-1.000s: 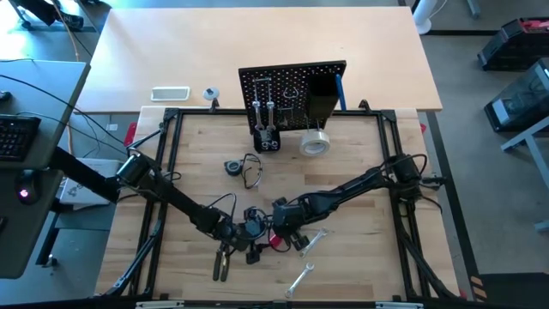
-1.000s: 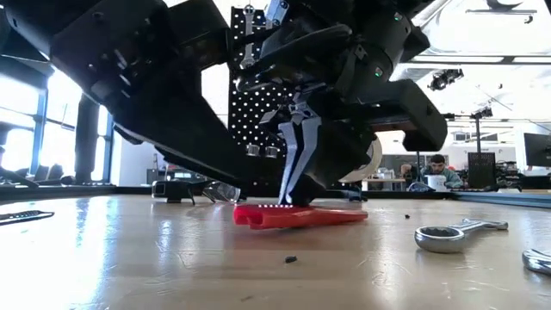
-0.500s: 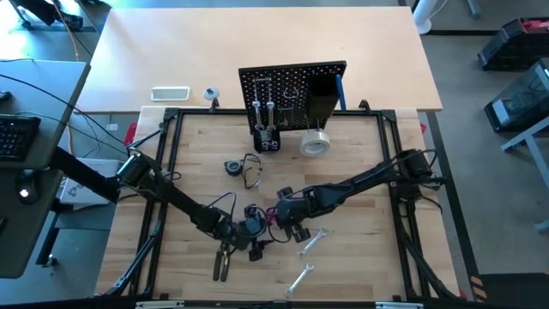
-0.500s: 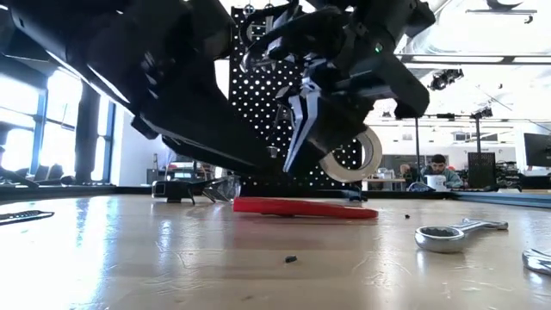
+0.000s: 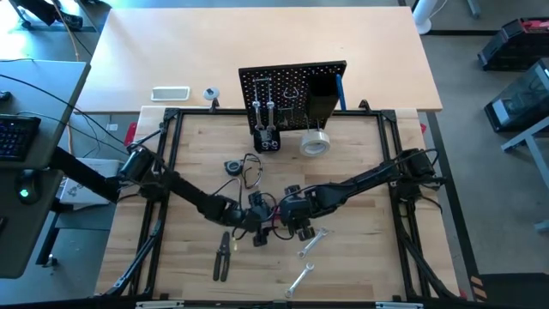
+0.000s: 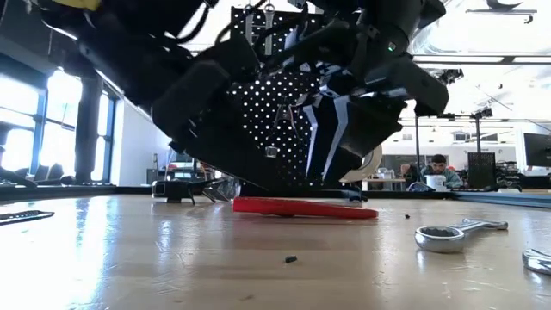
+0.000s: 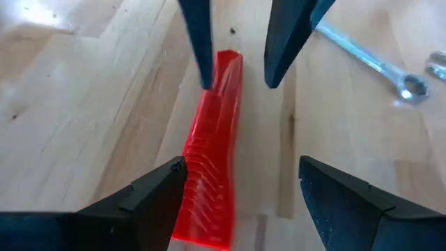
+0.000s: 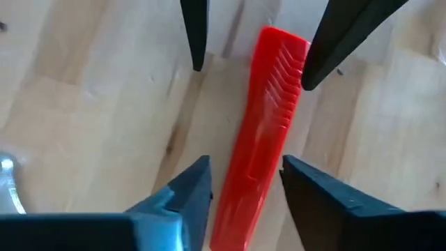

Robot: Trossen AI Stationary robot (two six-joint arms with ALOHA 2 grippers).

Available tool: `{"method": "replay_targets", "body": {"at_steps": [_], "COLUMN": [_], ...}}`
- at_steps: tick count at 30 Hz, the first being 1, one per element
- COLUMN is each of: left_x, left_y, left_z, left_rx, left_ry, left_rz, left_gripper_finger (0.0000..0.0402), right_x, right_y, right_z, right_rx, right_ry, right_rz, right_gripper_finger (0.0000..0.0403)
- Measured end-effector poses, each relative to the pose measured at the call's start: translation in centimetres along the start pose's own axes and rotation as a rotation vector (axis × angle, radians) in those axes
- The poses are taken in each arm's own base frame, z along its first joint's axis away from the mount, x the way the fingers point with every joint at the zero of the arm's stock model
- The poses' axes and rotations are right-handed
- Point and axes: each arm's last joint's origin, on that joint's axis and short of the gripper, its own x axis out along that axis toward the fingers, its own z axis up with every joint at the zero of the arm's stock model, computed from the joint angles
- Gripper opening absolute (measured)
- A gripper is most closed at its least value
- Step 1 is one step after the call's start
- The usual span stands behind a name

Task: Hang tools onto peg board
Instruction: Put the red cutter into the top black bin on the peg board

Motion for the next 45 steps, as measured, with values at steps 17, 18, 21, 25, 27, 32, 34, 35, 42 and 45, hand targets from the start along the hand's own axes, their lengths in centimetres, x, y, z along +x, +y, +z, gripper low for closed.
{"method": "replay_targets", "body": {"at_steps": [17,18,21,25,27,32,34,35,42,45], "left_x": [1.4,1.4,1.4,1.6,1.6,1.6,1.5,1.5,1.2,1.1], "left_y": [3.7,3.9,4.2,4.4,4.4,4.1,3.9,3.8,2.7,2.1], "left_z": [-0.1,-0.1,-0.3,-0.7,-0.8,-0.8,-0.9,-0.9,-0.8,-0.5], "left_rx": [0.049,0.048,0.053,0.063,0.078,0.128,0.149,0.158,0.233,0.278], "left_ry": [0.172,0.177,0.2,0.215,0.216,0.211,0.206,0.203,0.176,0.166], "left_rz": [-0.121,-0.118,-0.106,-0.098,-0.097,-0.101,-0.093,-0.084,-0.024,-0.004], "left_gripper_finger": [0.027,0.0268,0.025,0.0194,0.0156,0.014,0.014,0.014,0.014,0.014], "right_x": [2.4,2.5,2.9,3.1,3.1,3.1,2.9,2.7,2.1,2.1], "right_y": [1.0,1.1,1.2,1.3,1.2,1.2,1.1,1.1,0.8,0.9], "right_z": [-3.4,-3.7,-4.1,-4.2,-4.2,-4.2,-4.2,-4.2,-4.1,-4.1], "right_rx": [0.115,0.123,0.147,0.151,0.153,0.155,0.171,0.173,0.201,0.205], "right_ry": [0.006,-0.004,-0.037,-0.062,-0.063,-0.066,-0.068,-0.068,-0.077,-0.079], "right_rz": [-0.074,-0.084,-0.079,-0.081,-0.086,-0.094,-0.103,-0.112,-0.131,-0.099], "right_gripper_finger": [0.0194,0.0194,0.0194,0.0194,0.0194,0.0194,0.0194,0.0194,0.0194,0.0194]}}
